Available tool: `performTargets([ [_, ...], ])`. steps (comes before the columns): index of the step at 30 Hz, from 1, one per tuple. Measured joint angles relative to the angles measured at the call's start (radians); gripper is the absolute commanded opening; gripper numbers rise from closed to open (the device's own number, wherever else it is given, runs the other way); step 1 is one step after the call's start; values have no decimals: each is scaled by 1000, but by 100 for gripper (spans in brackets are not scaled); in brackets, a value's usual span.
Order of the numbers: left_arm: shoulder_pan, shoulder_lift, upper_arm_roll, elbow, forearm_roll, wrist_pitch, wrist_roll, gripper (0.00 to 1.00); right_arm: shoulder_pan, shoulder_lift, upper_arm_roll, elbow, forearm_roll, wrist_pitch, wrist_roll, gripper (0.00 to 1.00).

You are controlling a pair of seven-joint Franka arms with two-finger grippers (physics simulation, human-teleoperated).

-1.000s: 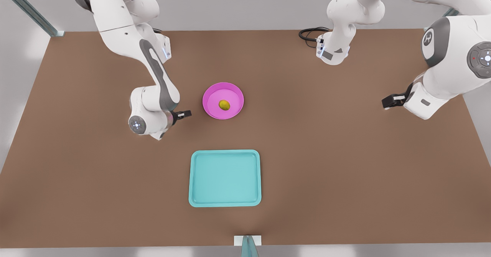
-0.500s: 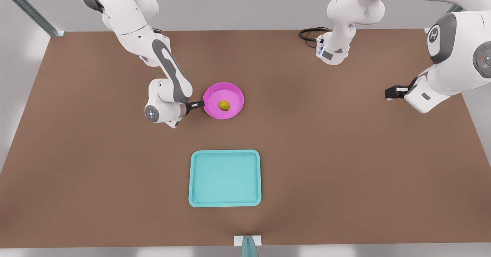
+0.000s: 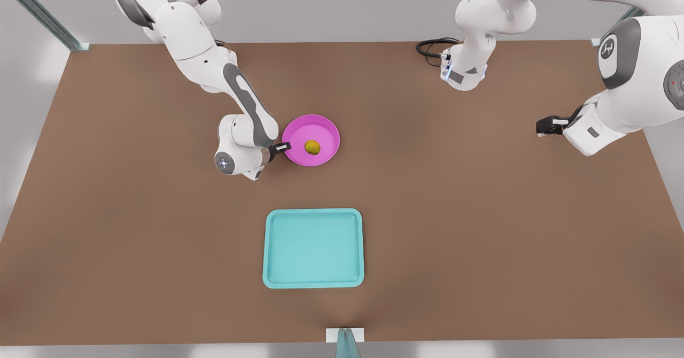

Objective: Place the orange on the plate with the left arm and the plate on the tray with the right arm

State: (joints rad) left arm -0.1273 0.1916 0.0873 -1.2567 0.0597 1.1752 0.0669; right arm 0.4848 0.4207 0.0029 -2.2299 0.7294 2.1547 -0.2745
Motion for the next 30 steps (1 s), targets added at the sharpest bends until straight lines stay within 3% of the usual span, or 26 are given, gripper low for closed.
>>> performTargets([
  [2, 0, 0, 0, 0, 0, 0, 5, 100, 0, 3, 0, 3, 0, -1, -3, 45],
  [6, -1, -2, 2, 0, 0, -2, 14, 100, -2, 15, 0, 17, 0, -8, -8, 37],
  [13, -2, -44, 8, 3, -3, -22, 29, 100, 0, 45, 4, 46, 0, -20, -15, 31],
  [15, -4, -47, 11, 3, -3, -31, 33, 100, 0, 46, 6, 51, 1, -24, -17, 22],
  [30, 1, -39, 18, 4, 0, -65, 50, 100, -37, 14, 3, 187, 9, -98, -30, 21],
])
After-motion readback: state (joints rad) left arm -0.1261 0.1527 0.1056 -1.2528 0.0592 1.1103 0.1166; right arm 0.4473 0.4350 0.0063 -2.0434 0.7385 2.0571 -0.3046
